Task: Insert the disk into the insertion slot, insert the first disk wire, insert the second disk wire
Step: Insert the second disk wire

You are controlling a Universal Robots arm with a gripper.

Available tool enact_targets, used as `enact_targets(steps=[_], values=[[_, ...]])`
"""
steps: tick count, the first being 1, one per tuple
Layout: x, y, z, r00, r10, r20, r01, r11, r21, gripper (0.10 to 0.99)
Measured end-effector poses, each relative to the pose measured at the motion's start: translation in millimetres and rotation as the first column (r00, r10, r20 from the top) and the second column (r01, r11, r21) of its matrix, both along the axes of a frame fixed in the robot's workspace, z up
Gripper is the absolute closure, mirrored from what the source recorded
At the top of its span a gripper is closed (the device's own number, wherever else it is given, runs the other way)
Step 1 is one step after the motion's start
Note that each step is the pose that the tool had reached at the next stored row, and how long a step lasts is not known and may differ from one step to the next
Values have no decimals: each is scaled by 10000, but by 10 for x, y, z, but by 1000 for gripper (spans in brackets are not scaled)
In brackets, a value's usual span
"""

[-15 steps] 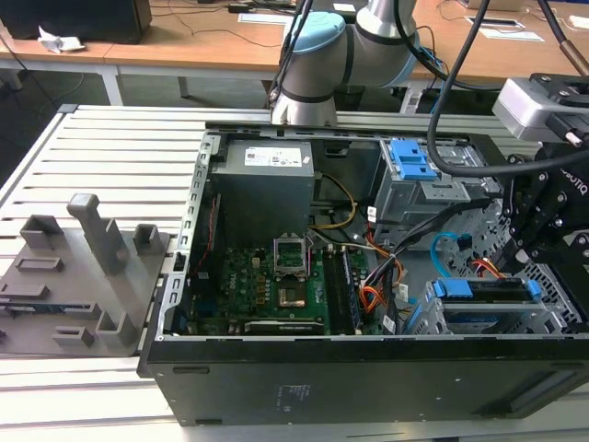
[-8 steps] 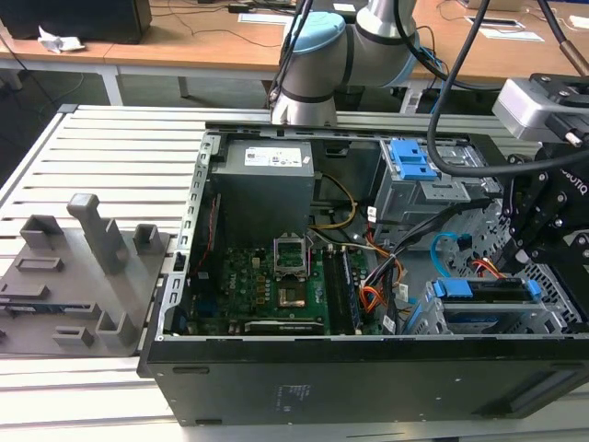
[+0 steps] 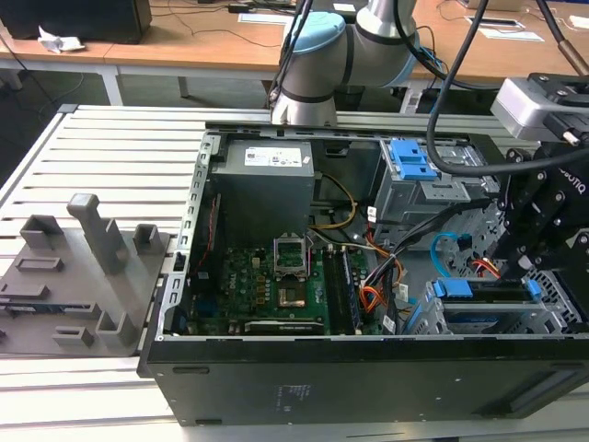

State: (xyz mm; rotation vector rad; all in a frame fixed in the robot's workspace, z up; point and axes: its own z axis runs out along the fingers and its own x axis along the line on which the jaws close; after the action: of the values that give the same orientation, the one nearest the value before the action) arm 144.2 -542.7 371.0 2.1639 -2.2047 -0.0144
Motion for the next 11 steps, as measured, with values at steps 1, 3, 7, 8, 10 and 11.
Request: enact_targets(steps=[1,3,7,8,10,11], values=[[0,48,-1,10000,3,0,-3,10000,-1,784],[-14,253,-14,9999,139,0,-139,9999,-4,784],[-71,335,-40,9995,307,0,-307,9995,-3,784],[-119,344,-57,9994,345,0,-345,9994,3,784],[-216,344,-74,9991,435,0,-435,9991,7,784],[-236,344,-78,9988,499,0,-499,9988,8,784]])
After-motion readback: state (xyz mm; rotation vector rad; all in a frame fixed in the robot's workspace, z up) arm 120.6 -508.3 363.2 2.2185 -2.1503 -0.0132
